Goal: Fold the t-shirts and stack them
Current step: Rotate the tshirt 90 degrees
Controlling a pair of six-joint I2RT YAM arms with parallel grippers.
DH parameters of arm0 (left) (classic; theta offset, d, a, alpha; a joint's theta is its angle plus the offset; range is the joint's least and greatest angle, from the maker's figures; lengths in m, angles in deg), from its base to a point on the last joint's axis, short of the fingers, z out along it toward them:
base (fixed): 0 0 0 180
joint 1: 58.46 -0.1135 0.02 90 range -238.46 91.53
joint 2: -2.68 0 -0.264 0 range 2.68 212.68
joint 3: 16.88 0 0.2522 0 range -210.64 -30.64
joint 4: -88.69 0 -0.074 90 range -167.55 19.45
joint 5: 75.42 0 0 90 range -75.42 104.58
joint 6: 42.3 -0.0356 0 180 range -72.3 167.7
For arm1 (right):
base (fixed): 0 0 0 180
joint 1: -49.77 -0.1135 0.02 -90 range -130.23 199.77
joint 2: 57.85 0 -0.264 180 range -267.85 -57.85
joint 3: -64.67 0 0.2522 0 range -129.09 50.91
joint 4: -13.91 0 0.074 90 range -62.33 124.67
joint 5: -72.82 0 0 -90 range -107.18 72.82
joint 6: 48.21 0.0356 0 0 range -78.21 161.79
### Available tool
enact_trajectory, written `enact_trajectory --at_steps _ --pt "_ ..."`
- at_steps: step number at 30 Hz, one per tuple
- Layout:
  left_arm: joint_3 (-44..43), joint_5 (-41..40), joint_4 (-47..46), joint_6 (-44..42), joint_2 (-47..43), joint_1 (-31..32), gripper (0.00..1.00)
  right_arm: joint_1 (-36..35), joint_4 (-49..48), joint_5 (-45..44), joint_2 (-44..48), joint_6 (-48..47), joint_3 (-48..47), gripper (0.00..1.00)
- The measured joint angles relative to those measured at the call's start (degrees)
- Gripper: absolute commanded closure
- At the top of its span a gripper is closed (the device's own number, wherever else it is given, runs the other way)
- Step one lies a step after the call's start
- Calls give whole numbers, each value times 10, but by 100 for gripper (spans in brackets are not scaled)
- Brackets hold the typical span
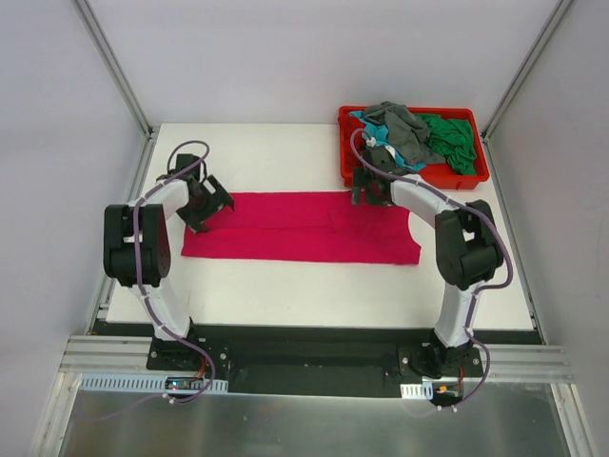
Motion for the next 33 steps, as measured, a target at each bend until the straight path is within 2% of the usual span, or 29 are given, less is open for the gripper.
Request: enact_trajectory --at_steps 3,9,15,21,24,27,33 --pt "61 -26 -7 1 -47 0 1 -2 -1 9 20 1 19 4" --pt "180 -81 9 14 -152 0 1 -35 5 15 92 17 117 4" --pt "283 -158 73 46 -259 -13 1 -90 5 38 138 41 183 4" --pt "297 -206 126 78 -317 -19 1 -104 -24 89 161 54 226 4" --pt "283 -216 139 86 -323 -19 1 -103 -36 112 138 52 205 4" --pt "259 -217 144 89 -320 -19 1 -103 -44 137 70 49 143 4" --pt "205 -216 144 87 -290 -19 1 -103 2 174 -59 16 -35 4"
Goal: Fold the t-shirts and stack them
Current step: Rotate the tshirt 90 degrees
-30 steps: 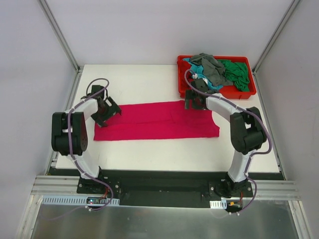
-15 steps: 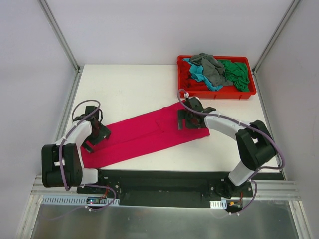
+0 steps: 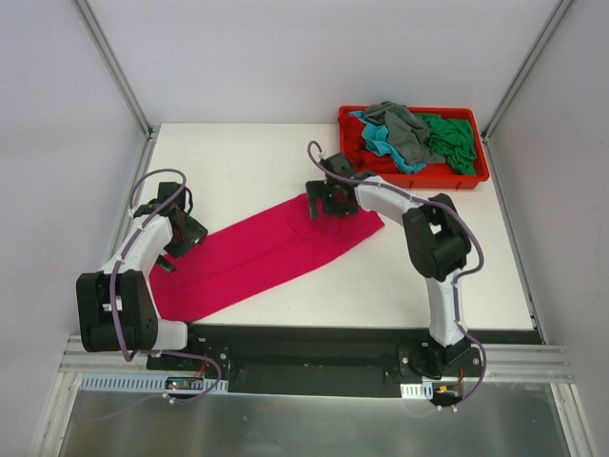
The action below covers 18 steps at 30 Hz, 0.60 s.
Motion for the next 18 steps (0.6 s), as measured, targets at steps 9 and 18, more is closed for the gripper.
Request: enact_trajectory --at_steps 9,18 --pt "-17 2 1 -26 17 0 1 0 65 84 -204 -50 -324 4" --pt "23 80 -31 -43 35 1 1 23 48 125 -326 -16 -521 4"
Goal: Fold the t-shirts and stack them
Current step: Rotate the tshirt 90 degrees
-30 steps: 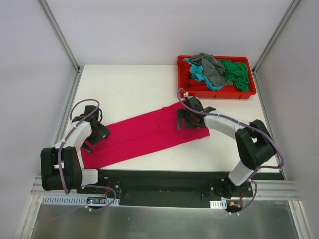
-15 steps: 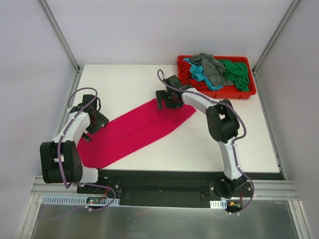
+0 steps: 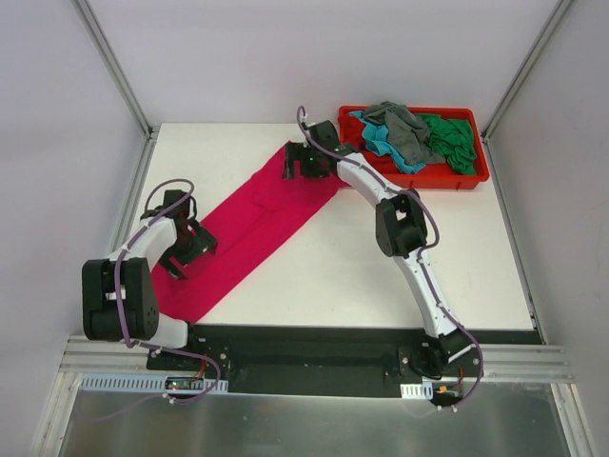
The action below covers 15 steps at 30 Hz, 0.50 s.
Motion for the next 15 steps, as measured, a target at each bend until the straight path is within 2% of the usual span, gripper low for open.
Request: enact_trajectory --at_steps 3,8,15 --pt "15 28 -12 -2 16 2 1 17 -18 18 6 12 14 4" --pt "21 44 -24 -12 38 14 1 28 -7 30 78 -17 116 4" --pt "23 43 -26 -14 35 16 1 -36 25 -13 249 -37 243 4"
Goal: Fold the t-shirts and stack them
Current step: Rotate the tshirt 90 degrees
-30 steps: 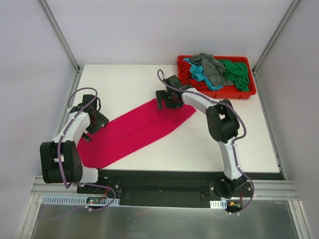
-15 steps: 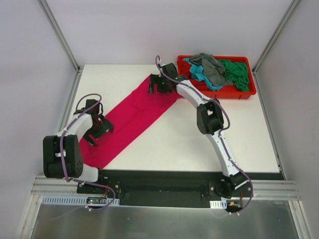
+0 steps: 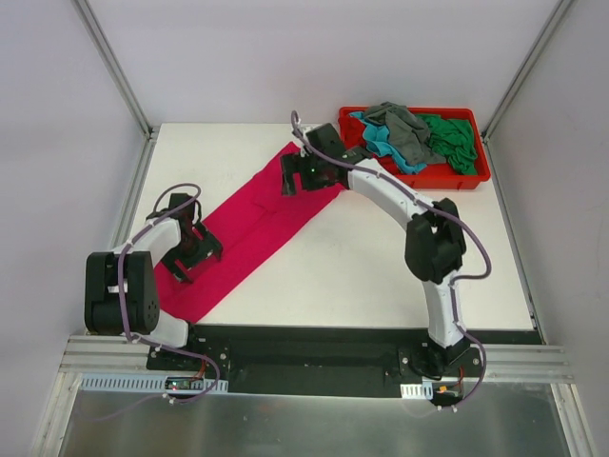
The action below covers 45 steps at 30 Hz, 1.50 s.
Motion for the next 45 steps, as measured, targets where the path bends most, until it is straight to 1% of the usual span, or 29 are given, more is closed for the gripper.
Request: enact_trajectory --at_steps 3,5,8,10,15,19,23,26,32,35,40,45 --pt "4 0 -3 0 -5 0 1 -35 -7 -6 61 11 67 4" --pt "6 0 -5 0 -8 0 1 -52 -7 -3 62 17 78 4" --pt "11 -1 -9 0 -16 0 1 -67 -6 1 30 20 74 4" --pt "15 -2 -12 0 -21 0 1 -78 1 0 -7 16 57 4" --pt "18 -2 -15 1 -24 0 1 -121 30 -7 -95 -2 -26 4" --pt "19 1 -17 2 -23 0 1 -142 39 -5 -114 1 -38 4" --pt "19 14 -21 10 -23 15 1 -123 50 11 -118 17 -44 4" --pt "18 31 -27 25 -24 43 1 -86 73 36 -136 29 -77 4" --pt "12 99 -68 77 -12 114 1 5 124 74 -205 29 -203 4" --pt "3 134 -92 100 4 147 1 28 122 89 -230 29 -243 4" --pt "2 178 -120 132 16 192 1 32 102 95 -251 28 -273 4" --pt "1 197 -132 154 26 229 1 19 31 111 -277 54 -294 4"
